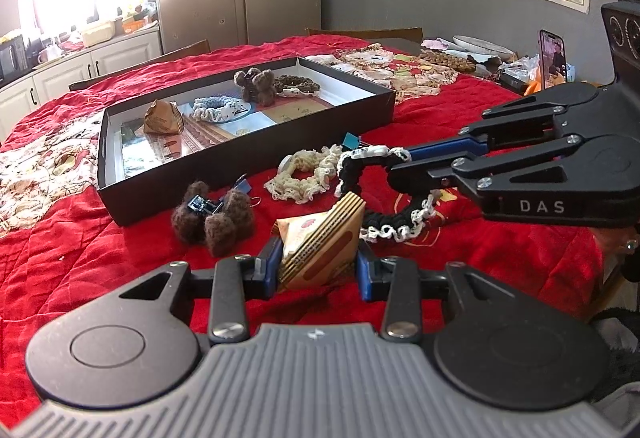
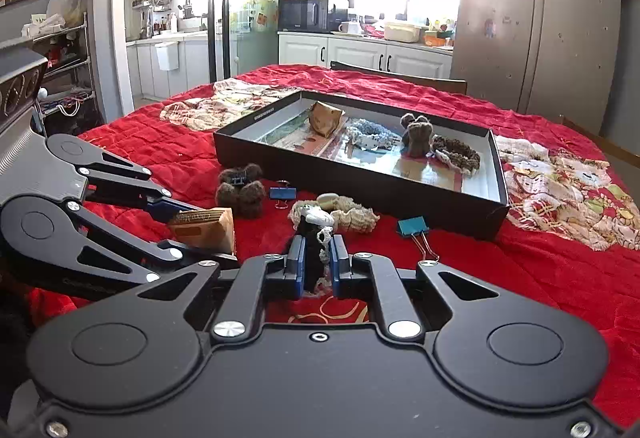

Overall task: Organize objects
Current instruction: 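Carry both held items up and over the open black box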

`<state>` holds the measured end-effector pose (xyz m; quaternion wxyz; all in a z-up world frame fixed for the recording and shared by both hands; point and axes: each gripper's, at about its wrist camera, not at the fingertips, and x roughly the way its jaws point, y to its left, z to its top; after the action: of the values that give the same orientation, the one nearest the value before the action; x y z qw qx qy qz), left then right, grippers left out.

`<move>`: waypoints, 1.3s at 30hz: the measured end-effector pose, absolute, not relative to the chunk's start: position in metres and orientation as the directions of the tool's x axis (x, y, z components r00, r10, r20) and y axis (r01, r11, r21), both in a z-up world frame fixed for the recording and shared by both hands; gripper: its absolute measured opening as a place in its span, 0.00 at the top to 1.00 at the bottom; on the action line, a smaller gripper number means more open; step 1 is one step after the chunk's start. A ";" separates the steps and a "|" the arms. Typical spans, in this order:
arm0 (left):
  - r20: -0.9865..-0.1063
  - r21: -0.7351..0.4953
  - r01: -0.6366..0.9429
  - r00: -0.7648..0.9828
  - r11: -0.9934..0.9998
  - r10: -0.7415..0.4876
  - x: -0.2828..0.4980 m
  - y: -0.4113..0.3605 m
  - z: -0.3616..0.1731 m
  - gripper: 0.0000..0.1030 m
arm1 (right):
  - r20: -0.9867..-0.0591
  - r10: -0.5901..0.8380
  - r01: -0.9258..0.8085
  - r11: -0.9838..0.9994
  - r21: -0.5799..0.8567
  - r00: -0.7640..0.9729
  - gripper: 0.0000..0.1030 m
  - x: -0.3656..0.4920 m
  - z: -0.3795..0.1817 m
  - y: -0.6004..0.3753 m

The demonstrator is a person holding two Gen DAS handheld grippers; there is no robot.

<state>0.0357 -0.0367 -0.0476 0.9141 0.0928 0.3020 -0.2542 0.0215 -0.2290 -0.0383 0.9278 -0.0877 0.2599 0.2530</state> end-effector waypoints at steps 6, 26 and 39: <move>-0.596 0.016 0.523 0.690 0.852 -0.412 0.035 -0.037 -0.046 0.60 | -0.516 0.423 -0.512 0.858 -0.036 0.745 0.88 0.020 -0.034 -0.231; -0.566 0.010 0.499 0.717 0.866 -0.407 0.036 -0.030 -0.034 0.60 | -0.474 0.420 -0.496 0.867 -0.042 0.774 0.88 0.016 -0.017 -0.240; -0.540 0.014 0.471 0.746 0.882 -0.389 0.041 -0.022 -0.022 0.60 | -0.443 0.414 -0.486 0.872 -0.056 0.795 0.88 0.018 -0.005 -0.242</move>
<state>0.0409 -0.0224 -0.0217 0.9314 0.0750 0.2713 -0.2308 0.0179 -0.2424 -0.0048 0.9437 -0.0837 0.2135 0.2384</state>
